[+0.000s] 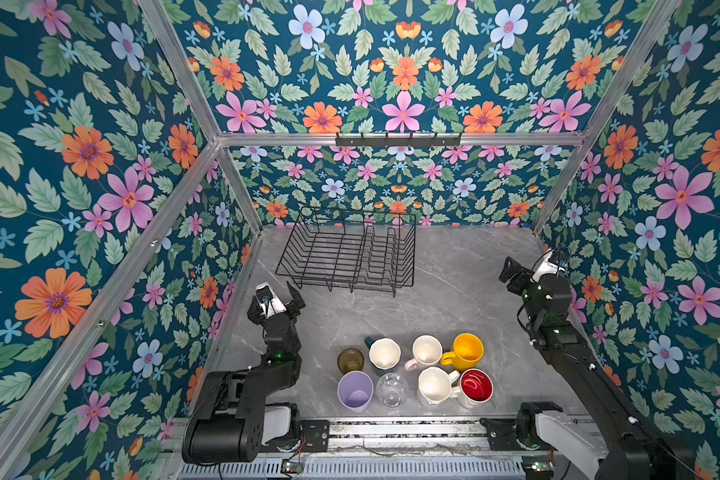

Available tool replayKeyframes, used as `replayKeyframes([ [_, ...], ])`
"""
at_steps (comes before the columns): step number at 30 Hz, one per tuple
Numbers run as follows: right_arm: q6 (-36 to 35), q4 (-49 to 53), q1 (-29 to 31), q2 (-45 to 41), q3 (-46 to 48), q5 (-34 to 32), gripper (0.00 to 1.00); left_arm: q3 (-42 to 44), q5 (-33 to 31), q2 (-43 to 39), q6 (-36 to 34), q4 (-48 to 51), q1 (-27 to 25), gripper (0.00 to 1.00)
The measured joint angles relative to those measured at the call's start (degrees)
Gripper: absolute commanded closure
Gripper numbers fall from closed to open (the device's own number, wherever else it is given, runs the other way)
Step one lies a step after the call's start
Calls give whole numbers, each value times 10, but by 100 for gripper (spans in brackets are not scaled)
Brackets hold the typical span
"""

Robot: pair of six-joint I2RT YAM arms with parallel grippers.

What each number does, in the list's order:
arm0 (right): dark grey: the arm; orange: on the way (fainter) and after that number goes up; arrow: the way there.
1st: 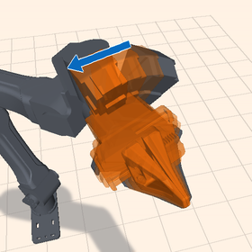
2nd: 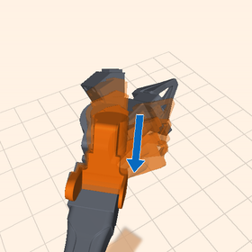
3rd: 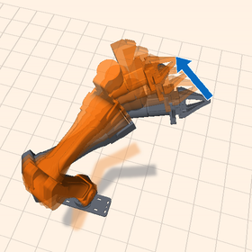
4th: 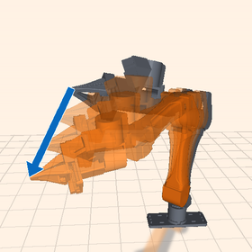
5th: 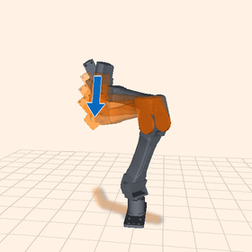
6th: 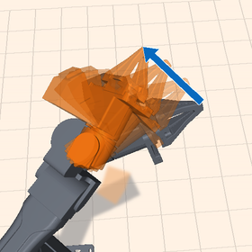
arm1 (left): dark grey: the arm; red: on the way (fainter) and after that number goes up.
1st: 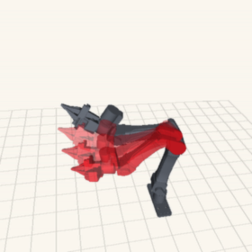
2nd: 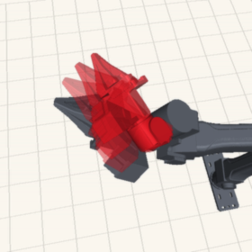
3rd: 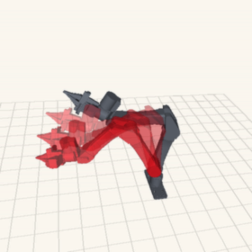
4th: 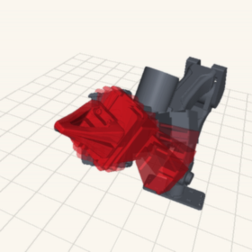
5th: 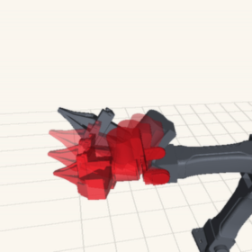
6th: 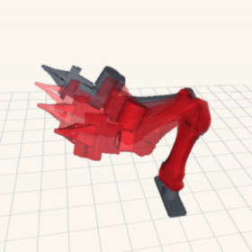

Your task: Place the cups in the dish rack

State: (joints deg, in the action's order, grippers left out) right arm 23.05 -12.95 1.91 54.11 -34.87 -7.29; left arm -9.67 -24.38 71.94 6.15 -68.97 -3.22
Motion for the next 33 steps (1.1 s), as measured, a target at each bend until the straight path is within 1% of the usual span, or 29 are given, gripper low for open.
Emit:
replayKeyframes([
  [3,31,52,0,-2,-25,63,9,-1,0,-19,11,25,1,0],
  [6,42,123,16,48,-110,104,11,-2,5,-45,15,52,1,0],
  [10,27,219,80,130,-225,117,14,-3,31,-87,25,87,2,0],
  [12,19,261,107,176,-276,123,16,-5,43,-123,33,116,2,0],
  [15,8,304,131,240,-333,123,20,-15,56,-195,55,175,3,0],
  [18,5,342,149,305,-391,143,25,-36,69,-273,81,243,3,0],
  [21,2,371,161,365,-448,161,28,-64,75,-325,106,313,3,0],
  [27,-21,408,184,464,-532,174,28,-153,100,-355,135,462,4,0],
  [33,-26,430,198,528,-579,167,28,-271,158,-329,160,600,4,0],
])
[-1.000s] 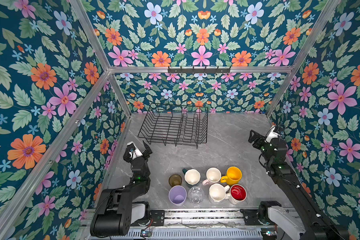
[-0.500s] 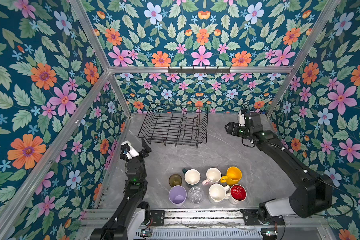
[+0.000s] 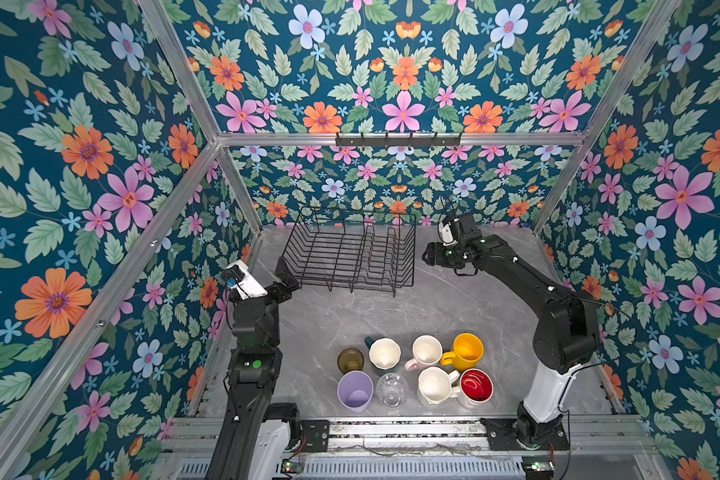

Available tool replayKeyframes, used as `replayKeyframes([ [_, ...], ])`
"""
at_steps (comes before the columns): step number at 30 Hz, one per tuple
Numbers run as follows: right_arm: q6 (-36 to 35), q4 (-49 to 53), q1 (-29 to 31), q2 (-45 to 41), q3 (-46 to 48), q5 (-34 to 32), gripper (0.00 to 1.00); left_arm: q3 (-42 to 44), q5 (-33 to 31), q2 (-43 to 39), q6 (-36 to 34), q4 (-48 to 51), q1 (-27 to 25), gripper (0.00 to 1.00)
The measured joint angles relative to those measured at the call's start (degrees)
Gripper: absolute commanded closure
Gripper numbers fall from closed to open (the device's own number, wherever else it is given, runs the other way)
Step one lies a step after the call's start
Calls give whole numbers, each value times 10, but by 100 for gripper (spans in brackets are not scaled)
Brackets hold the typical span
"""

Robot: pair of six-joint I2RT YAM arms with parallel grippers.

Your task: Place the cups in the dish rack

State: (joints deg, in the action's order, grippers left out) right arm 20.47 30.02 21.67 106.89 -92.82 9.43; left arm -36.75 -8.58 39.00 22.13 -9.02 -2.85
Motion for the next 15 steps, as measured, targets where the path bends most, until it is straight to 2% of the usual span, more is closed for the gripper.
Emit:
replayKeyframes([
  [4,-7,2,11,37,-31,10,29,-75,27,15,0,59,0,0],
  [9,-12,5,19,82,-69,8,32,-121,39,36,-16,89,0,0],
  [12,-14,6,21,105,-84,8,35,-131,34,50,-38,101,0,0],
  [15,-14,9,19,122,-97,7,37,-106,14,44,-59,95,0,0],
])
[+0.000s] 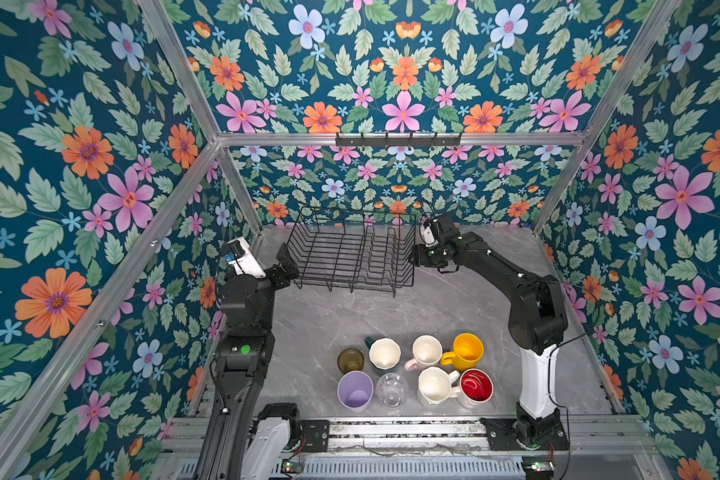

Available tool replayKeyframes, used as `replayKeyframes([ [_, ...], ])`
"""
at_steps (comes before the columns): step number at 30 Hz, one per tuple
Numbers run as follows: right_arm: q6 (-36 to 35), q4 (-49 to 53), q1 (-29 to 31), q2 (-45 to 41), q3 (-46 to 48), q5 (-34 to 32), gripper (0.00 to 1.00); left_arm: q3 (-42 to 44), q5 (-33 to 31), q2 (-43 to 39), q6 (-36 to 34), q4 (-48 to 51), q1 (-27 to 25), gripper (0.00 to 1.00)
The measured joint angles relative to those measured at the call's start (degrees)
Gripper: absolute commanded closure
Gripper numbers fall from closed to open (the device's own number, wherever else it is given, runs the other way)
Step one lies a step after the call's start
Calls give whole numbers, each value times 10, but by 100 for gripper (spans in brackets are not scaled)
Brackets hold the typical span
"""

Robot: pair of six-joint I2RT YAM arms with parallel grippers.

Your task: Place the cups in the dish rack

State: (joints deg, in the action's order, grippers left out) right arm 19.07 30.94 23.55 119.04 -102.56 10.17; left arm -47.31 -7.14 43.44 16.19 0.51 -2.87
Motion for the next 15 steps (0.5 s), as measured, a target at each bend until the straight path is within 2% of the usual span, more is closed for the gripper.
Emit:
replayKeyframes([
  [7,0,1,2,27,-25,-16,46,63,-33,-23,-17,-20,0,0],
  [15,0,3,10,53,-56,-28,57,76,-35,-36,-26,-23,0,0],
])
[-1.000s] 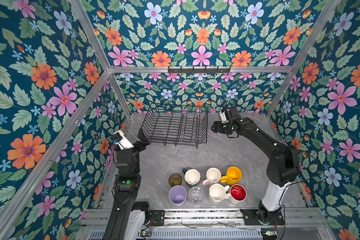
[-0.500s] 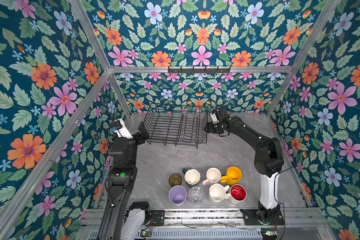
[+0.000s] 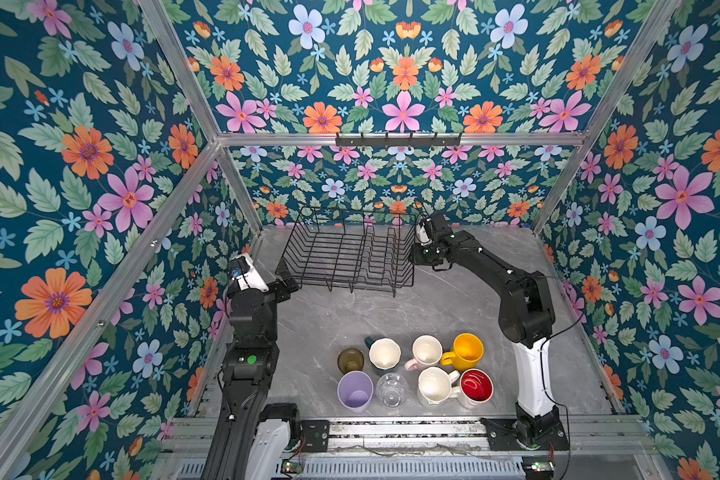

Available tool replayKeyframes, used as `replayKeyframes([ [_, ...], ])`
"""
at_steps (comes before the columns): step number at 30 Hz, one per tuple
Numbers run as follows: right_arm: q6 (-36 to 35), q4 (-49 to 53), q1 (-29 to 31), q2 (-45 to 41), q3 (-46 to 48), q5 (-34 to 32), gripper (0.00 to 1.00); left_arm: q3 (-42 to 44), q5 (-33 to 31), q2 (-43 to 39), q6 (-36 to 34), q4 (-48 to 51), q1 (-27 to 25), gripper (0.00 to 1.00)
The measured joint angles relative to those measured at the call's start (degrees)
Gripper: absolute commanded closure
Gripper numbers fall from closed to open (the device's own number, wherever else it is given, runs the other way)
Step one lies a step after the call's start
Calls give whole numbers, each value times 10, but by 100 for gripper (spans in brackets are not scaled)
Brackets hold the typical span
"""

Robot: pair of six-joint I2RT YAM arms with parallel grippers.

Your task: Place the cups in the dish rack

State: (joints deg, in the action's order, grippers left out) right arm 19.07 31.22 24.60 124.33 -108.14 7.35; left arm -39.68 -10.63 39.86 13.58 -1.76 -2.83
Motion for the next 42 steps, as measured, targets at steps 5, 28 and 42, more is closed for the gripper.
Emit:
replayKeyframes([
  [5,1,0,3,14,-16,0,66,0,0,-1,-3,0,1,0],
  [28,44,-22,3,7,6,-22,100,0,12,-2,-4,3,13,0],
  [42,45,-48,-42,-81,134,-10,100,0,15,-3,-4,3,16,0],
])
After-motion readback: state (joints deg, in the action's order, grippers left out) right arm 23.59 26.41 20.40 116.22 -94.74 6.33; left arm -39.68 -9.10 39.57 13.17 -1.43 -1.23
